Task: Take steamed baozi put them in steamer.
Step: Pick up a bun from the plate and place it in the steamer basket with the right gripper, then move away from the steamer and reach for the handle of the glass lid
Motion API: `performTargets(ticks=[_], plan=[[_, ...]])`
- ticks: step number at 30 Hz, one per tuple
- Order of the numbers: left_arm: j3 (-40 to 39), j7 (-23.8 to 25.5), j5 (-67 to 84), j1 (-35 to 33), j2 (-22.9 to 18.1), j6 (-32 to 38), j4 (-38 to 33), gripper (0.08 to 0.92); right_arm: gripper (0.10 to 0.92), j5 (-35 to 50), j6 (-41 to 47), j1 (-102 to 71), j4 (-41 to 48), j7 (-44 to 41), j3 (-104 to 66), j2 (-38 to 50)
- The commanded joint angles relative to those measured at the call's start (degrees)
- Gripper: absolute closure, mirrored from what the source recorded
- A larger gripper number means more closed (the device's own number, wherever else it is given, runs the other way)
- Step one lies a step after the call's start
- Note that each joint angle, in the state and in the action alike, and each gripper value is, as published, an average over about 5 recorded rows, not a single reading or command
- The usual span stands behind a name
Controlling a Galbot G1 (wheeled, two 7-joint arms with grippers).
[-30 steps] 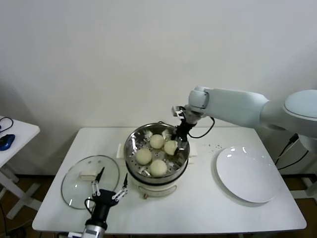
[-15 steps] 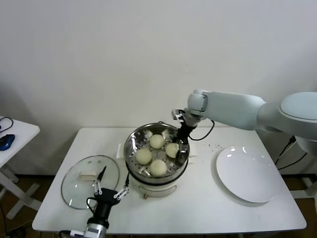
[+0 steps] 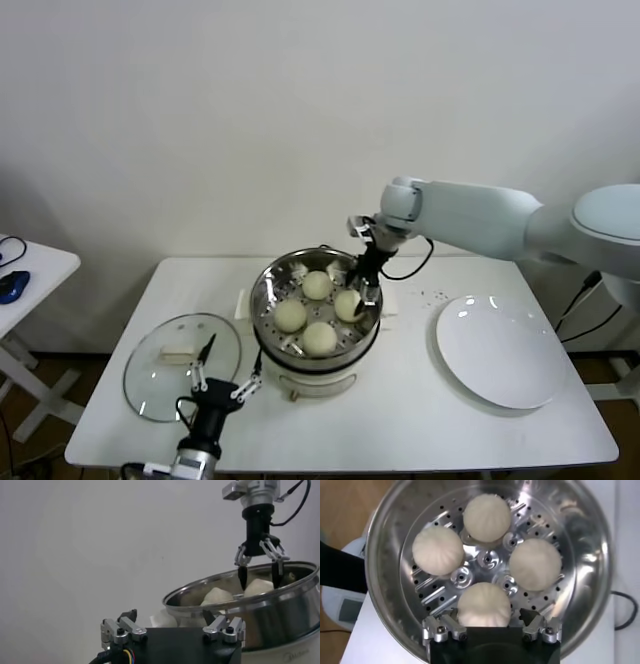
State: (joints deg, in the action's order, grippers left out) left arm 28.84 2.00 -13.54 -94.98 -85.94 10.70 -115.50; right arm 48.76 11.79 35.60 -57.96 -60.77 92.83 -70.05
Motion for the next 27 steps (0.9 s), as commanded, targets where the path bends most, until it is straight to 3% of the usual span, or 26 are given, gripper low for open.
performTargets(ticks=[1,18,20,24,27], plan=[[0.4,0.0,0.1,0.2,0.1,0.1,0.3,0.177,0.203,1.3,0.0,1.7,-4.2,0.6,-4.3,3.4],[2.3,-0.1,0.3,-0.1,0.9,1.2,-0.3,0.177,0.203,-5.3,-2.2,-6.7,-18.6,9.9,-29.2,27.8],[2.3,-0.3,0.1,-0.1,0.9,1.8,-0.4,0.177,0.203,-7.3,-2.8,-10.1,-21.3,14.7,-33.1,31.5],[2.1,-1.3,0.2,-0.5,1.0,3.3,-0.7,0.177,0.203,-10.6,-3.4,-24.9,-28.4,32.2,-48.5,37.9],[1.5,-2.3,-0.1,-0.9,1.0,4.7,-0.9,0.177,0.203,-11.6,-5.0,-38.6,-31.2,39.0,-62.3,40.1]])
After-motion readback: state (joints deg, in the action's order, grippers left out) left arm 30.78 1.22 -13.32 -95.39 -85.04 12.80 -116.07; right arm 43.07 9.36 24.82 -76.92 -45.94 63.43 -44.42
